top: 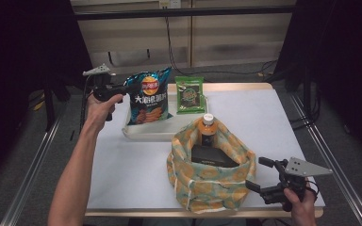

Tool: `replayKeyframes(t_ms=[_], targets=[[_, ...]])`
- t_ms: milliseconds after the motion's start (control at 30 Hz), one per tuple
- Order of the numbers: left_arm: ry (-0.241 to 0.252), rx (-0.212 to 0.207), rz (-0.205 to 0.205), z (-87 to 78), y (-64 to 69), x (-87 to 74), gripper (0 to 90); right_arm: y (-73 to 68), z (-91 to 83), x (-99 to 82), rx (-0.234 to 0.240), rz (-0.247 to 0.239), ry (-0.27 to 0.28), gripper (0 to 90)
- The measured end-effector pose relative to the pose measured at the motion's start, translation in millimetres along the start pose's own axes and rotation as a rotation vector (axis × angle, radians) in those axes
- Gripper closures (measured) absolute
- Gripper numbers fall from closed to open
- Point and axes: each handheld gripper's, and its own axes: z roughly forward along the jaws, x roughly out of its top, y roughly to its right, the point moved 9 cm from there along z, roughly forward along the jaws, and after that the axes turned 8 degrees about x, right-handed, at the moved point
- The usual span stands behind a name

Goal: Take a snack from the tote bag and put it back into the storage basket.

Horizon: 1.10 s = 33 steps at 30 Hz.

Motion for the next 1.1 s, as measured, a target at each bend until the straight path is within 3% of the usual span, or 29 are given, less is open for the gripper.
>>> replayKeyframes(t_ms=[267, 833, 900, 1100], targets=[[-0.016, 0.024, 0.030, 13.2, -2.7, 13.8, 83.3, 1.2, -1.1, -0.5, -0.005, 0.003, 0.002, 2.9], [-0.055, 0.016, -0.025, 43.5, -19.5, -16.9, 82.6, -1.4, -0.3, -1.5, 0.006, 0.005, -0.004, 2.9], [-0.060, 0.009, -0.018, 44.8, -20.2, -18.7, 82.1, -1.3, -0.7, -1.4, 0.005, 0.006, -0.002, 2.9], [-0.074, 0.043, -0.007, 44.5, -30.5, -20.8, 79.7, -1.7, -1.4, -1.5, 0.005, 0.005, -0.001, 2.9]])
